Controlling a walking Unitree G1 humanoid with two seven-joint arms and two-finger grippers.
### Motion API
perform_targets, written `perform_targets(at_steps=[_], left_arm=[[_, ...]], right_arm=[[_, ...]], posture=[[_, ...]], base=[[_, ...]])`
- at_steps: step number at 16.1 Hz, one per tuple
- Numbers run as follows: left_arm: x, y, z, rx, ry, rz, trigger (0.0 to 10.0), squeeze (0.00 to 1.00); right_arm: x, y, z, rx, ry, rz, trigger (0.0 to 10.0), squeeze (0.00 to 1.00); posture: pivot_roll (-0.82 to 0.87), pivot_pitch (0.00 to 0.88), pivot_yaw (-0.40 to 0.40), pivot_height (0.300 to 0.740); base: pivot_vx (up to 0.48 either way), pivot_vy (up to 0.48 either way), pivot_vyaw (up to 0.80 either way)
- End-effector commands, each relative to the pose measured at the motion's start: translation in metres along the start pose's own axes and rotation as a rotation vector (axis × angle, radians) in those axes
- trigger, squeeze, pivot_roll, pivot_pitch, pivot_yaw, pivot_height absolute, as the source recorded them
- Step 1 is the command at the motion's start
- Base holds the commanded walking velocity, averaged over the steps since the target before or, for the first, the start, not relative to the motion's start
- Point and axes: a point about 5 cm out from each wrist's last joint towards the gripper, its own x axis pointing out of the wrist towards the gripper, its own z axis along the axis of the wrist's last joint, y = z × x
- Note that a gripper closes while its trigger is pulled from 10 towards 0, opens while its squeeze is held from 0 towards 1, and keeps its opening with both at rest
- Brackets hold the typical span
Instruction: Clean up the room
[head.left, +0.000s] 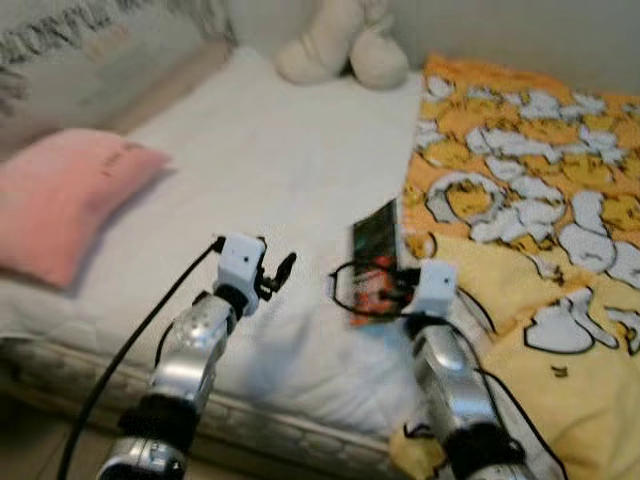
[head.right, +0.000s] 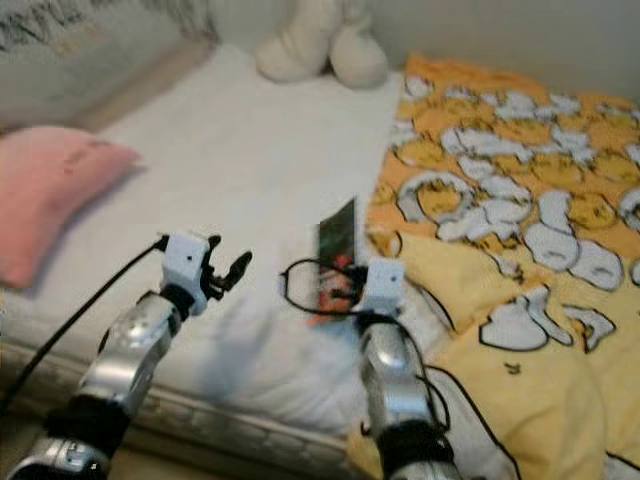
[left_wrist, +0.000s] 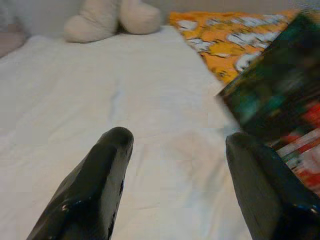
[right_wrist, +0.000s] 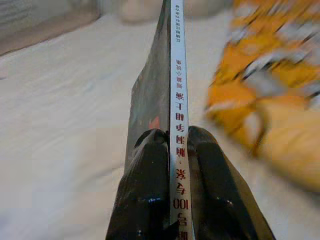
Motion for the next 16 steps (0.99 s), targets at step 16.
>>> perform_targets(at_steps=[16], left_arm=[[0.023, -0.005, 0.011, -0.042, -0.081, -0.041, 10.0, 0.00]], right_arm=[[-0.015, -0.036, 0.007, -0.275, -0.127, -0.156, 0.0, 0.00]], posture=[[0.08, 0.000, 0.026, 0.740]], base=[[0.000, 0.432, 0.00]])
